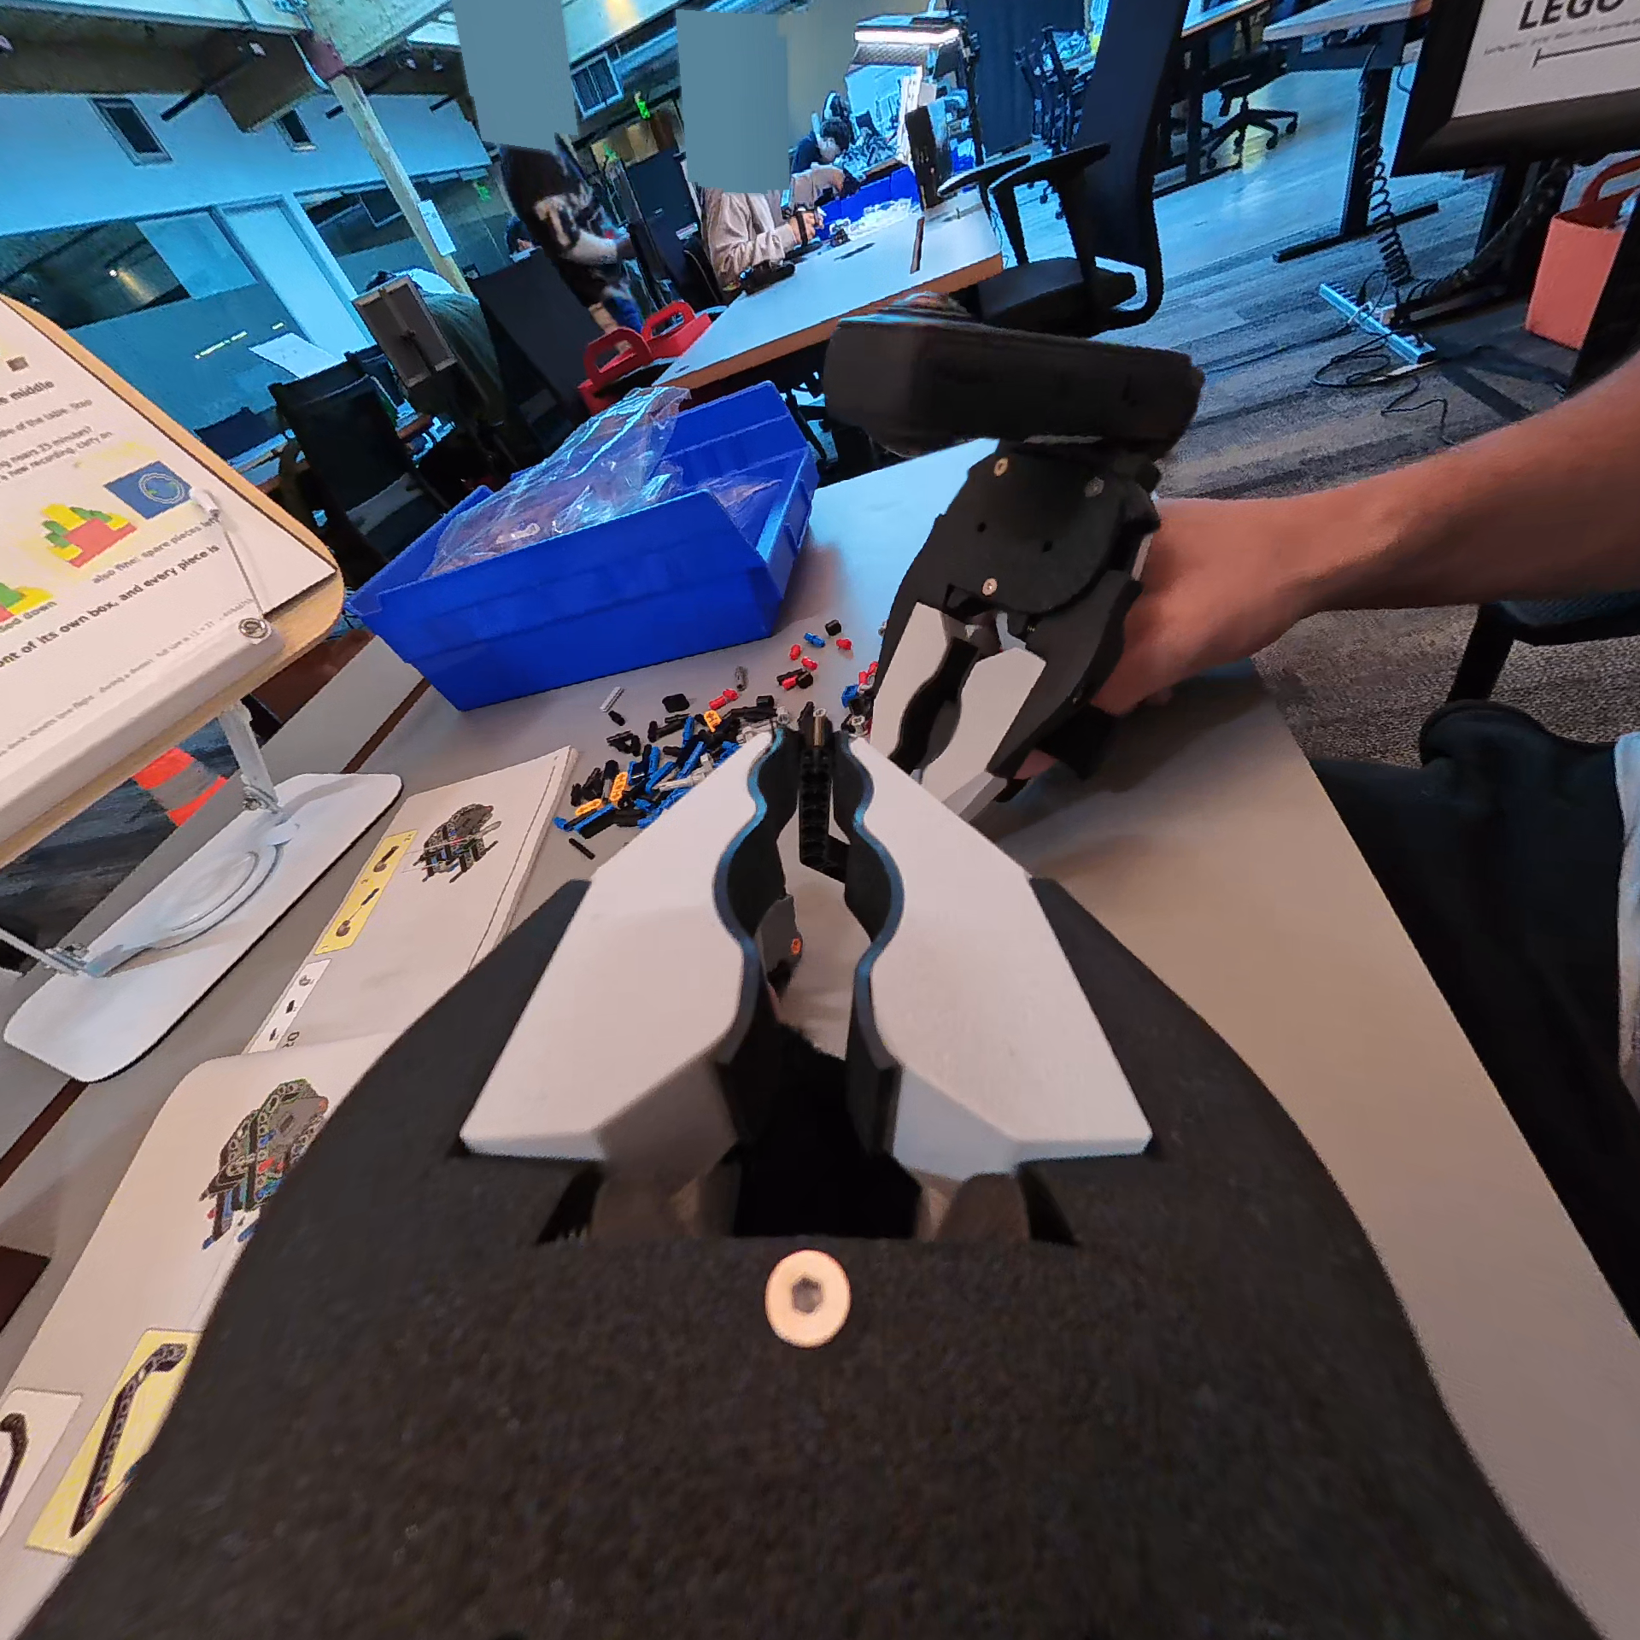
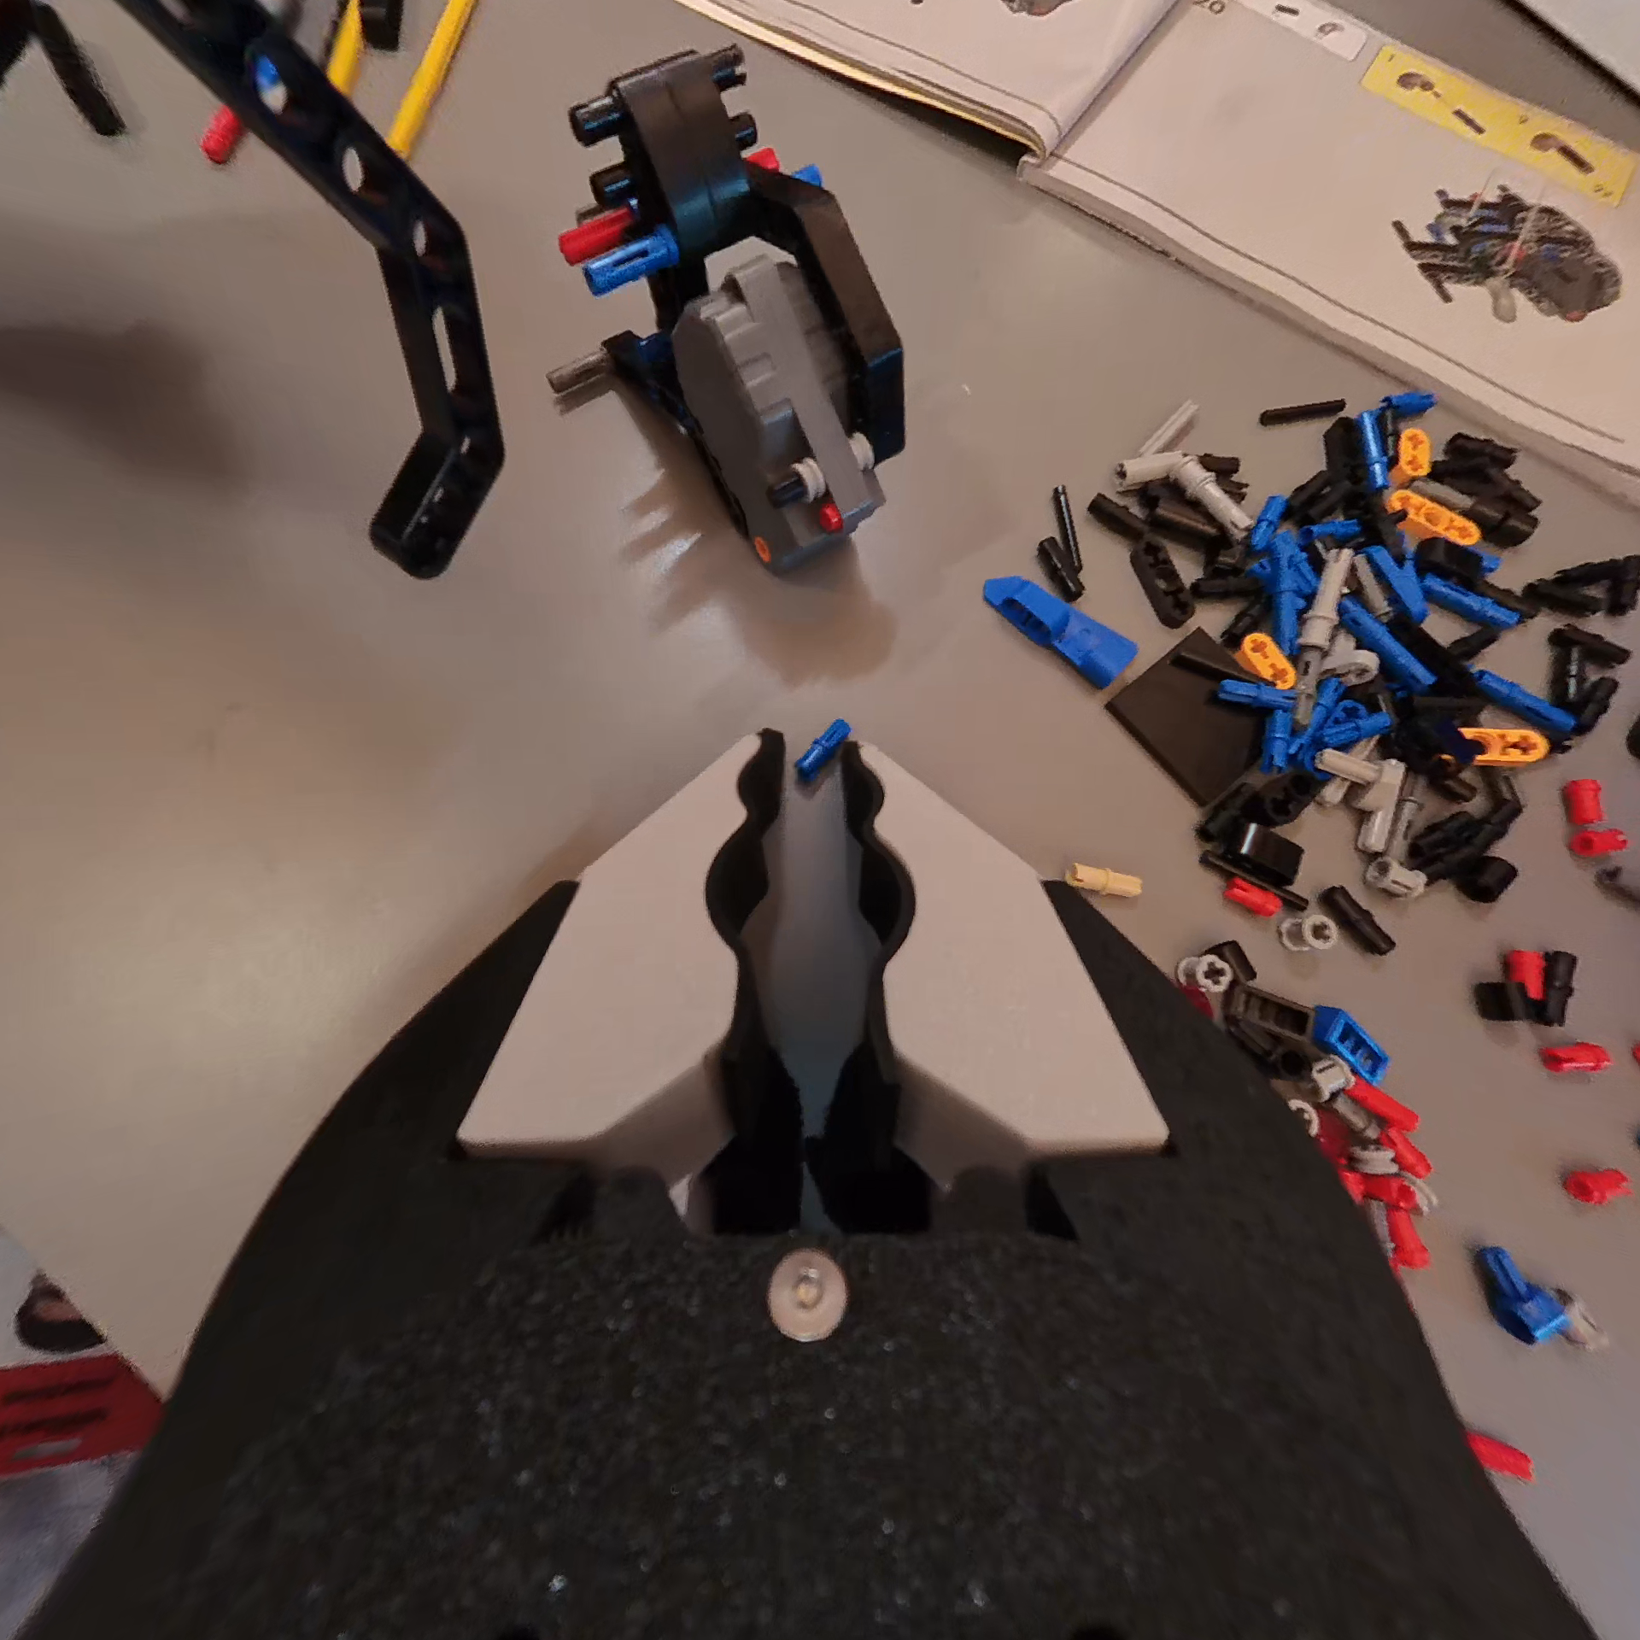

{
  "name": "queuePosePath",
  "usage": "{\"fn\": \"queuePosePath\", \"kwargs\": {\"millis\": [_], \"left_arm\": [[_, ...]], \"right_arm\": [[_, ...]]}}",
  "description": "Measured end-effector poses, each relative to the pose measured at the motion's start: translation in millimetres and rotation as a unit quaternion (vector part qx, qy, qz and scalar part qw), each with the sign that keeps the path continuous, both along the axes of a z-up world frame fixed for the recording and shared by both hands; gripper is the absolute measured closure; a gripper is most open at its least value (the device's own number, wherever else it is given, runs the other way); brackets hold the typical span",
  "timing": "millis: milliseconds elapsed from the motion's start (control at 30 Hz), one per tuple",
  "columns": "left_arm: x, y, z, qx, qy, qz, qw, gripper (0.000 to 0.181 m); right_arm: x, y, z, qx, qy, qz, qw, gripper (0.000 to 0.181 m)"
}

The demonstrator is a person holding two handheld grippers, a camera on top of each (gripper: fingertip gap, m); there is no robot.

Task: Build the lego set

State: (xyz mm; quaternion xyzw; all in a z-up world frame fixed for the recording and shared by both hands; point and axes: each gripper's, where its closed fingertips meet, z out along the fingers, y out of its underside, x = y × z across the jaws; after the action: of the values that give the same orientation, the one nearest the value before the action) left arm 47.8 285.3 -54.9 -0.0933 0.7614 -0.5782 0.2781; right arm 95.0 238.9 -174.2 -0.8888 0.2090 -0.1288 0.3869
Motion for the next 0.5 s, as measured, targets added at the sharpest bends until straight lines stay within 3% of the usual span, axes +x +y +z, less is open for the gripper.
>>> {"fn": "queuePosePath", "kwargs": {"millis": [200, 333, 400, 467, 500], "left_arm": [[2, 0, -4, 0.005, 0.005, 0.001, 1.0, 0.175], [3, 0, -8, 0.013, 0.005, 0.001, 1.0, 0.175], [3, 1, -9, 0.013, 0.004, -0.002, 1.0, 0.176], [2, -1, -9, 0.012, 0.0, -0.006, 1.0, 0.175], [1, -2, -9, 0.014, -0.006, -0.009, 1.0, 0.175]], "right_arm": [[2, -3, 0, -0.013, -0.027, -0.005, 1.0, 0.177], [-8, 3, 4, 0.005, -0.021, 0.06, 0.998, 0.177], [-15, 7, 27, 0.027, -0.05, 0.11, 0.992, 0.178], [-35, 17, 65, 0.069, -0.084, 0.206, 0.972, 0.177], [-38, 20, 85, 0.086, -0.115, 0.223, 0.964, 0.177]]}}
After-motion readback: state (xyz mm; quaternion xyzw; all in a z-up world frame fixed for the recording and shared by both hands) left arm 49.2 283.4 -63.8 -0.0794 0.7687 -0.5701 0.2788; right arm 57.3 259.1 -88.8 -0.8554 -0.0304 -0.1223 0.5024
